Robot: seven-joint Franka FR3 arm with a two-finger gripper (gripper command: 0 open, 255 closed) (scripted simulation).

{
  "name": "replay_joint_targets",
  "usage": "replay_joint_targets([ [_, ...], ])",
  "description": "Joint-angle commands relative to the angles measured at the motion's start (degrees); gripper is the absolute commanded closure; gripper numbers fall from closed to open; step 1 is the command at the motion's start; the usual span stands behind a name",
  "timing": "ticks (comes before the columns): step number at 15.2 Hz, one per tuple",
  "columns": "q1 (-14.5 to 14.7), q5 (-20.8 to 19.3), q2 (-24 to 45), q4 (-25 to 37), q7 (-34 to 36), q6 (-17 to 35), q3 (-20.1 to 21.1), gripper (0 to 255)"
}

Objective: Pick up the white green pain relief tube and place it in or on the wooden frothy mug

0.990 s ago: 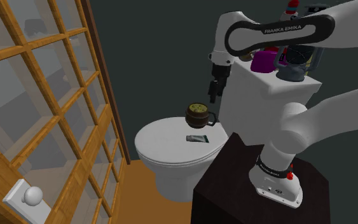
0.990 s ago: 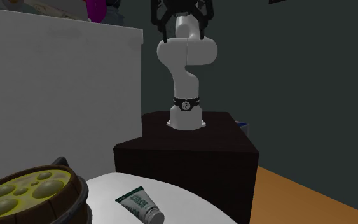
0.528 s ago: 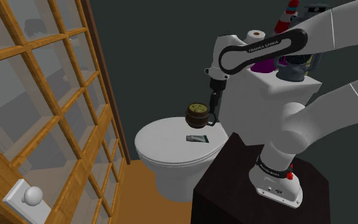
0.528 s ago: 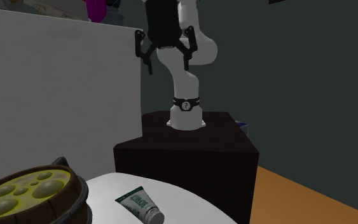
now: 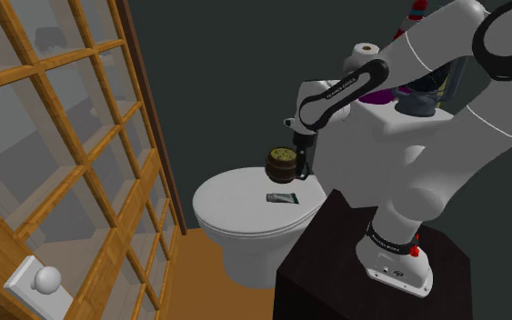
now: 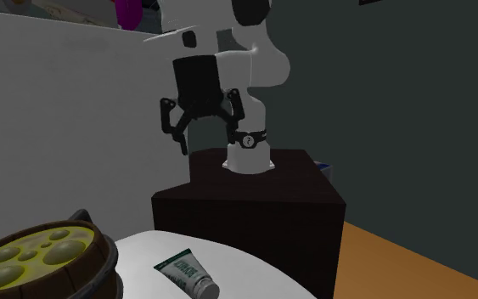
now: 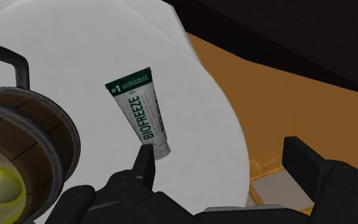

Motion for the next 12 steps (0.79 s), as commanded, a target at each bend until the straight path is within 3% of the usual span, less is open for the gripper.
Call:
replay_joint_targets([
  [1,1.82,1.8,5.47,0.35,-6.08,4.93,-2.65,0],
  [4,5.36,7.95,14.43,2.47,-16.62,10.72,-6.15,0],
  [7,8.06,18.45,24.12,5.82,-29.88,14.79,-7.63,0],
  [9,7.64,26.25,30.57,8.76,-39.09,16.34,-6.15,0],
  [12,4.11,35.06,39.33,13.8,-50.58,17.81,-1.43,0],
])
